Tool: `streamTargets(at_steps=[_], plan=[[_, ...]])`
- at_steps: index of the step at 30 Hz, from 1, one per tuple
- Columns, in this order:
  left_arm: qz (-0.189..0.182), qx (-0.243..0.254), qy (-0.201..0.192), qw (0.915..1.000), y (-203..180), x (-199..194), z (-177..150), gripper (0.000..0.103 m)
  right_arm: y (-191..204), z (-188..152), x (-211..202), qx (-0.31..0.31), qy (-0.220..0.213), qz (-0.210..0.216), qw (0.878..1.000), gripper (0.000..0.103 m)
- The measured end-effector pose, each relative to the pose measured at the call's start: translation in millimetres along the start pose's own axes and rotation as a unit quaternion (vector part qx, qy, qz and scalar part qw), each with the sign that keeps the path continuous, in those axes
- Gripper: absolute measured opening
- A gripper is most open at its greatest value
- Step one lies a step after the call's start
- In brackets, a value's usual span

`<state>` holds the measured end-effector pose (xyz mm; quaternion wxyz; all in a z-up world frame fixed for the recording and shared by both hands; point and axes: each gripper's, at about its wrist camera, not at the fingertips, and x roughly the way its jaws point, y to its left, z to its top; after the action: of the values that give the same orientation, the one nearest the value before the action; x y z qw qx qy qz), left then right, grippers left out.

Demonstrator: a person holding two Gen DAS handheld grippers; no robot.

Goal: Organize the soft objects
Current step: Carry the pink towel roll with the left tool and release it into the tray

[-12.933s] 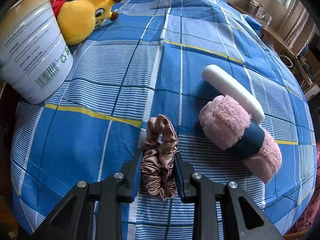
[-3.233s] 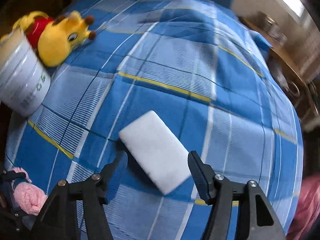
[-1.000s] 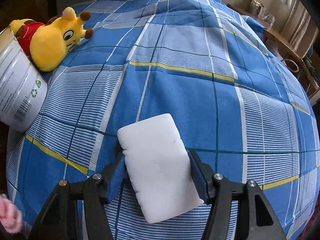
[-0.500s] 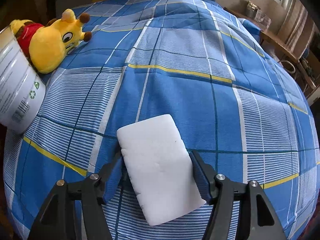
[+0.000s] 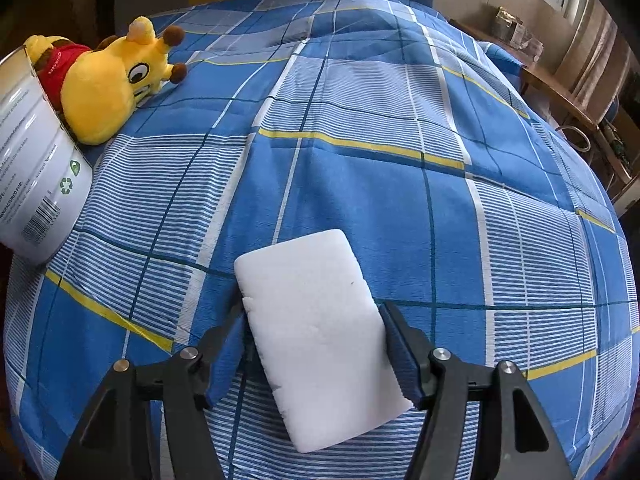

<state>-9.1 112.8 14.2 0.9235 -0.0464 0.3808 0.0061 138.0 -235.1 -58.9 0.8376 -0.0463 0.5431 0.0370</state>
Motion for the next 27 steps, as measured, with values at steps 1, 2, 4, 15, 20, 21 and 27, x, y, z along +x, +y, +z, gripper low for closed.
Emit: streamTargets(at_steps=[1, 2, 4, 15, 20, 21, 27], plan=[[0.003, -0.009, 0.002, 1.0, 7, 1, 0, 0.05, 0, 0, 0, 0.0, 0.0, 0.0, 1.0, 0.066], [0.006, -0.022, 0.003, 0.9997, 16, 1, 1, 0.05, 0, 0, 0, -0.001, 0.0, -0.001, 1.0, 0.066], [0.011, -0.053, 0.003, 0.9986, 38, 0, 3, 0.05, 1, 0, 0, -0.002, 0.0, -0.001, 1.0, 0.066], [0.053, -0.184, 0.015, 0.9814, 141, -11, -16, 0.05, 1, 1, 0, -0.007, 0.0, -0.003, 1.0, 0.066], [0.041, -0.21, 0.028, 0.9765, 149, -1, -20, 0.05, 1, 2, 0, -0.008, 0.001, -0.004, 1.0, 0.066], [0.037, -0.209, 0.029, 0.9767, 148, 2, -19, 0.05, 1, 2, 0, -0.008, 0.001, -0.004, 1.0, 0.066], [0.043, -0.177, 0.04, 0.9824, 129, 26, -12, 0.05, 1, 2, 0, -0.008, 0.001, -0.004, 1.0, 0.066]])
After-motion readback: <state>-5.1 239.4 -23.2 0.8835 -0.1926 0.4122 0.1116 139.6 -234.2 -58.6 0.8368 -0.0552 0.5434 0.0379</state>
